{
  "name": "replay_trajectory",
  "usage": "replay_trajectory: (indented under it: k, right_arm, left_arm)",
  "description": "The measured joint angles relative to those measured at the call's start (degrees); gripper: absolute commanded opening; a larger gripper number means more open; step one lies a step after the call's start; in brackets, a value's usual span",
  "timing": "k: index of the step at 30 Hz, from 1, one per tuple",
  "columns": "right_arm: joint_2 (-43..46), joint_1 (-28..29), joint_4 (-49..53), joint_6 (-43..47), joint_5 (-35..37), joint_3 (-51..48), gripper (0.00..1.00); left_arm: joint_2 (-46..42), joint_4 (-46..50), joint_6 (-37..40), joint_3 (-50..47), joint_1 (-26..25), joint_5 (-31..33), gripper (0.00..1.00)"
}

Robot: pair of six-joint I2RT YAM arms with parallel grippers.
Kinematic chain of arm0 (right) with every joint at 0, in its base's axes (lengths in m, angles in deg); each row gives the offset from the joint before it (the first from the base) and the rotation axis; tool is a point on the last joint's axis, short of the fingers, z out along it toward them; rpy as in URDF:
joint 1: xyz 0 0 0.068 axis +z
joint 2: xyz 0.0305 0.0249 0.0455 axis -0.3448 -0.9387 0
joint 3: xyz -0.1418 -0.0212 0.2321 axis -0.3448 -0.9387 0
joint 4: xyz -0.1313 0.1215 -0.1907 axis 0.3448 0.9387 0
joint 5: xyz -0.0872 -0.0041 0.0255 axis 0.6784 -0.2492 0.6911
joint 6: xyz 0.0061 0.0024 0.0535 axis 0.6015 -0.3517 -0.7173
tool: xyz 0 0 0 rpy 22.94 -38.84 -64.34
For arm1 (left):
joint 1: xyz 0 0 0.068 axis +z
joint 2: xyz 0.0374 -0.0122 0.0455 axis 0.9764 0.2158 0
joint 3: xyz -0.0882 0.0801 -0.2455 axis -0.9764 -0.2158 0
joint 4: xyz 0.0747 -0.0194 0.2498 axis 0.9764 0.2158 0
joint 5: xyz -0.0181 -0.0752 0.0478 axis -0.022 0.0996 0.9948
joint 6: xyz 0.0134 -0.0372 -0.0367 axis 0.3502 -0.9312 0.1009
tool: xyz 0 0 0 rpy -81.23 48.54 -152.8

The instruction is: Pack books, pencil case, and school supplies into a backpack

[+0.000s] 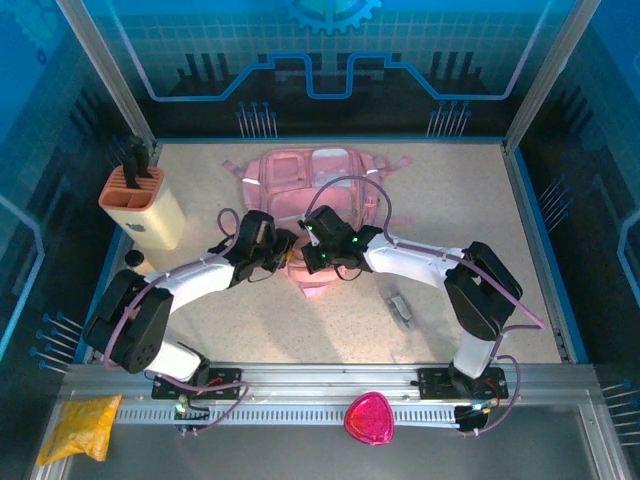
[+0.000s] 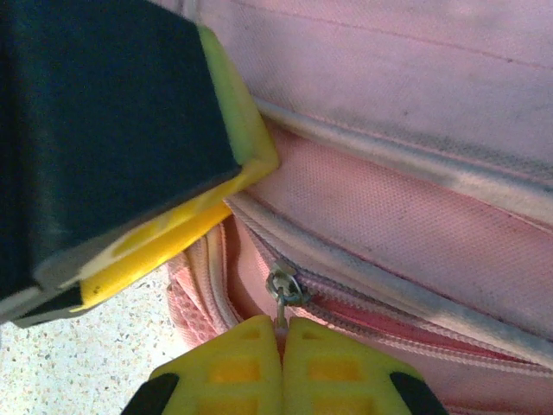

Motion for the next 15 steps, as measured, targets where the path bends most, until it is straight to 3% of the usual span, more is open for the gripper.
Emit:
replay_trajectory:
  k: [10,15]
  right_arm:
    - [-0.37,0.00,0.44,-0.13,1.55,-0.70,0.00]
    - [-0.07,0.00,0.35,0.20,2.16,-1.79,0.00]
  left_arm:
    - [2.10,-1.86,-2.47,0.00,-0.63,1.05,0.01]
    - [0.35,0.28,0.24,0.28,-0.09,1.70,0.00]
